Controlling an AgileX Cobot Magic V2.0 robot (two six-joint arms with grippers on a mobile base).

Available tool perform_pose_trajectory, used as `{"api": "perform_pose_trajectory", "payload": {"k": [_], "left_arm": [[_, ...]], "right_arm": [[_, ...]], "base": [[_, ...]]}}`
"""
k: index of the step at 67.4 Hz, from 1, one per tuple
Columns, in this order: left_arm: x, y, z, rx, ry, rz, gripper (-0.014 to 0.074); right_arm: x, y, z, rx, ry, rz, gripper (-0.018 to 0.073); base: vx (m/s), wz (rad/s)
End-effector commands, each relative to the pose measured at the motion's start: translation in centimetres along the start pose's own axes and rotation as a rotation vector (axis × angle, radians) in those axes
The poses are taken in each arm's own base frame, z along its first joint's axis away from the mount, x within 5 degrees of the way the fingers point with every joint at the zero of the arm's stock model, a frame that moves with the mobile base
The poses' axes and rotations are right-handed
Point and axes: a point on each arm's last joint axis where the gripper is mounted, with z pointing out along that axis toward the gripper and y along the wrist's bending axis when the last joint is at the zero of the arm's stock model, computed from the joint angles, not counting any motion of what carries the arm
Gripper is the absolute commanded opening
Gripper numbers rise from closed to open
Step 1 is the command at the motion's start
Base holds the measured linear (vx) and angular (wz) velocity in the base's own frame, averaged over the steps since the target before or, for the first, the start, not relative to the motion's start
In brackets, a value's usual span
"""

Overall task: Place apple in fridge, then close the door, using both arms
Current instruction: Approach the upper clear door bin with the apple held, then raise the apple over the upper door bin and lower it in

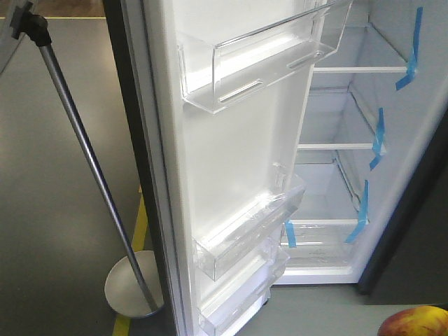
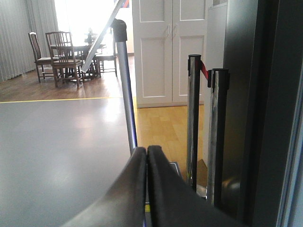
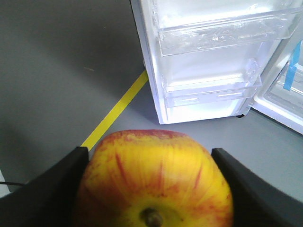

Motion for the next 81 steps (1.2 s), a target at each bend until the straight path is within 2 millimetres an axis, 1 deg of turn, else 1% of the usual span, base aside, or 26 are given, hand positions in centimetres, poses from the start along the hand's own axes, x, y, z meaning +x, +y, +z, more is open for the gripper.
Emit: {"api": "perform_pose_trajectory", "payload": {"k": [1, 81], "left_arm": [[-1.32, -0.10, -0.23, 0.011, -0.106, -0.011, -0.0006], [-1.32, -0.10, -0.23, 0.011, -0.106, -0.011, -0.0006]], "right_arm": [[-1.08, 0.08, -0.48, 0.003, -0.077, -0.001, 0.0150], [-1.08, 0.08, -0.48, 0.003, -0.077, -0.001, 0.0150]], "base": [[0.07, -0.01], [0.05, -0.01]]}}
